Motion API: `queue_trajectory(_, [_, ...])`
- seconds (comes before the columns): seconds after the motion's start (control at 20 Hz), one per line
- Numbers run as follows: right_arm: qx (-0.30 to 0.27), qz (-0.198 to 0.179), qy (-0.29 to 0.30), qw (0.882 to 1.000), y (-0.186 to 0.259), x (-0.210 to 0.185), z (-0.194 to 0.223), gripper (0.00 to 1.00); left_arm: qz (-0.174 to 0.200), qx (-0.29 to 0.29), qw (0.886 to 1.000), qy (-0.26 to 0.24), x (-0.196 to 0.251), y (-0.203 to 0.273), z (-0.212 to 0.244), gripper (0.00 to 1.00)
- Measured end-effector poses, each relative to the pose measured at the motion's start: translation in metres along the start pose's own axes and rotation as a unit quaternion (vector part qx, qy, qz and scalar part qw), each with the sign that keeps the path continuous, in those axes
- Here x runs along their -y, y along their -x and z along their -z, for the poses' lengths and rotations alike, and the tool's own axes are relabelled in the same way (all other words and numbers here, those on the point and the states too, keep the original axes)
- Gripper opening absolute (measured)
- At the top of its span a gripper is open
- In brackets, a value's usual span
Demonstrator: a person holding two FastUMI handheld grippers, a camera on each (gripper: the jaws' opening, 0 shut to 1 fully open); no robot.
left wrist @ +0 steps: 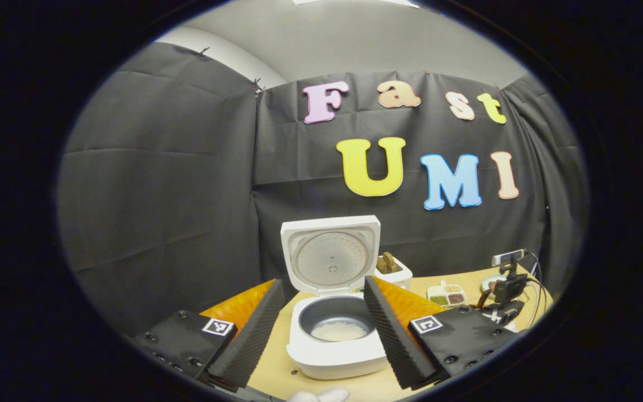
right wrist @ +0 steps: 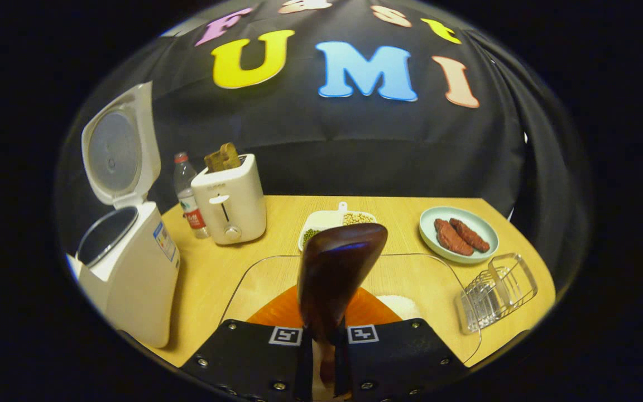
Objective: Close the left gripper, press the button to open the rice cooker; take a wooden spoon from the chopstick holder with the right hand, scoop a spoonful of rice and pour it into the rice cooker, then put the wooden spoon back into the chopstick holder.
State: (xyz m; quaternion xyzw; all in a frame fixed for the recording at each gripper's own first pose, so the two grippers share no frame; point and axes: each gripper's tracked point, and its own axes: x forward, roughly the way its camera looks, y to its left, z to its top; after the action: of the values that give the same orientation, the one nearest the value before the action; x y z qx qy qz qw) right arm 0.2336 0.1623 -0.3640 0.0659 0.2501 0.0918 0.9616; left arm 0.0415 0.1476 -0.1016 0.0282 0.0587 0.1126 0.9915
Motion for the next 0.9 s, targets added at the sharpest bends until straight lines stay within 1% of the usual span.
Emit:
queue_trajectory(0.1, [-0.006, -0.011, -0.078, 0.997, -0.001, 0.008, -0.001, 0.15, 0.000, 0.001, 1.000, 0.000, -0.001, -0.001, -0.001, 0.99])
queue_trajectory(0.2, [-0.007, -0.020, -0.144, 0.989, -0.001, 0.015, 0.000, 0.15, 0.001, 0.001, 1.000, -0.001, -0.001, -0.001, -0.001, 0.99])
queue_trajectory(0.35, [-0.009, -0.041, -0.239, 0.970, 0.000, 0.020, 0.002, 0.15, 0.004, -0.001, 1.000, 0.001, 0.001, -0.003, -0.001, 1.00])
queue_trajectory(0.4, [-0.004, -0.050, -0.263, 0.964, 0.000, 0.020, -0.001, 0.15, 0.005, -0.001, 1.000, 0.001, 0.002, -0.004, -0.003, 1.00])
queue_trajectory(0.5, [0.001, -0.069, -0.296, 0.953, 0.002, 0.016, -0.006, 0.15, 0.006, 0.002, 1.000, -0.001, 0.003, -0.005, -0.005, 0.99])
queue_trajectory(0.6, [0.003, -0.074, -0.319, 0.945, 0.005, 0.019, -0.008, 0.15, 0.009, 0.004, 1.000, -0.004, 0.006, -0.004, -0.010, 0.99])
queue_trajectory(0.7, [0.010, -0.086, -0.350, 0.933, 0.007, 0.020, -0.013, 0.15, 0.010, 0.010, 1.000, -0.007, 0.007, -0.002, -0.015, 0.99])
queue_trajectory(0.75, [0.012, -0.088, -0.369, 0.925, 0.008, 0.022, -0.015, 0.15, 0.011, 0.011, 1.000, -0.008, 0.008, -0.002, -0.015, 0.99])
queue_trajectory(0.9, [0.025, -0.089, -0.394, 0.914, 0.012, 0.033, -0.023, 0.15, 0.011, 0.013, 1.000, -0.007, 0.009, 0.000, -0.019, 0.99])
